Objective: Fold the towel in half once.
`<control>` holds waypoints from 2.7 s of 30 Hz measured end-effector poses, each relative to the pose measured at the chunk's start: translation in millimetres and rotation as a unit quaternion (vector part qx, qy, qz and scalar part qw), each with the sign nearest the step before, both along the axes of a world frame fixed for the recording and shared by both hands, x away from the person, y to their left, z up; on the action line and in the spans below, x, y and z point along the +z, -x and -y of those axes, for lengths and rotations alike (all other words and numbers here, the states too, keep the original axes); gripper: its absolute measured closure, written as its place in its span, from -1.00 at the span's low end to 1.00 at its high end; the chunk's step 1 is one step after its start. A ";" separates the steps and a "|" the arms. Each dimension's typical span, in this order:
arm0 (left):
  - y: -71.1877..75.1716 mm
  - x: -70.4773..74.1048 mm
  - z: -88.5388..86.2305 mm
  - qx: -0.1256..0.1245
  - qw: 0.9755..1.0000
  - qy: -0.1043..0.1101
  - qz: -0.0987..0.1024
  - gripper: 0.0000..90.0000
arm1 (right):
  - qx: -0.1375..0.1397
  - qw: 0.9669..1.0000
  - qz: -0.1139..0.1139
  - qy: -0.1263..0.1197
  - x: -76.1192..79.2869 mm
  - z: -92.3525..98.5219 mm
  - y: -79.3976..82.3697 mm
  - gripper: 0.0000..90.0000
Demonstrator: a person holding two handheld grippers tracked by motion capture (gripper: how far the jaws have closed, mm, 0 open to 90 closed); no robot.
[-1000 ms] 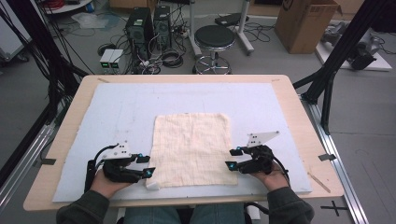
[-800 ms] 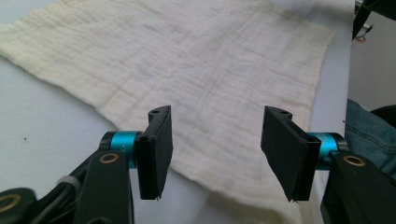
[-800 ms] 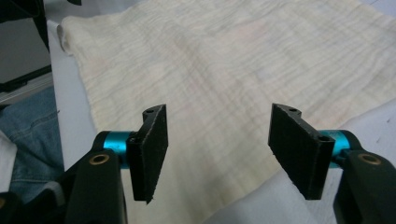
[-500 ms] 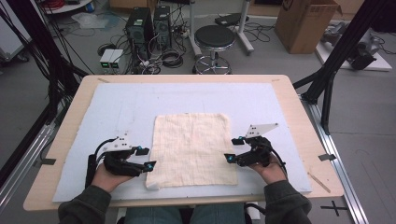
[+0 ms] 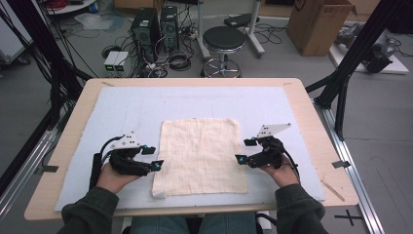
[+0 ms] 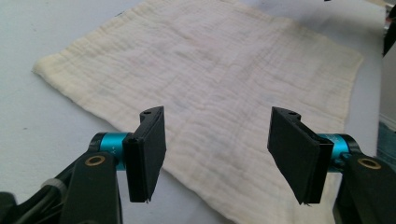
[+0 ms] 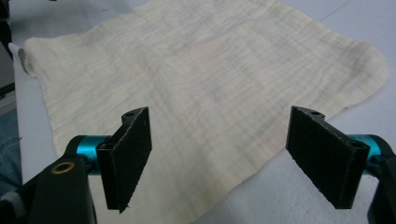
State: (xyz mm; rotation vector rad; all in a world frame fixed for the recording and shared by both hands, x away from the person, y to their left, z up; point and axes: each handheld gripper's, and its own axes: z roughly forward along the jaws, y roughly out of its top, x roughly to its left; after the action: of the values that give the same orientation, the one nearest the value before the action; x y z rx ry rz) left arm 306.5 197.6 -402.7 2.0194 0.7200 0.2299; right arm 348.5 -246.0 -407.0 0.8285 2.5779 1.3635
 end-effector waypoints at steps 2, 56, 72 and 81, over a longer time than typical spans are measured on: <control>-3.9 1.1 1.4 0.002 1.000 0.001 -0.003 -0.17 | -0.001 1.000 -0.004 0.003 0.0 0.1 -2.7 -0.52; -138.3 -35.9 11.0 0.170 0.983 -0.017 -0.063 0.26 | -0.106 0.991 -0.056 0.052 -16.7 -10.0 -130.8 0.20; -141.9 -41.5 18.0 0.189 0.980 -0.037 -0.052 0.90 | -0.105 0.989 -0.069 0.076 -28.0 -19.0 -136.4 0.85; -143.2 -35.0 16.8 0.189 0.980 -0.037 -0.052 0.95 | -0.090 0.992 -0.064 0.066 -15.8 -17.5 -137.3 0.92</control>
State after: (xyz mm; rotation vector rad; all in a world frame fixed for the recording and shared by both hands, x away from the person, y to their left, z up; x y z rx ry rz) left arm 449.6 180.8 -437.7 1.9617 1.1761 0.3783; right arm 485.8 -228.5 -422.8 1.1283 2.5772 1.1127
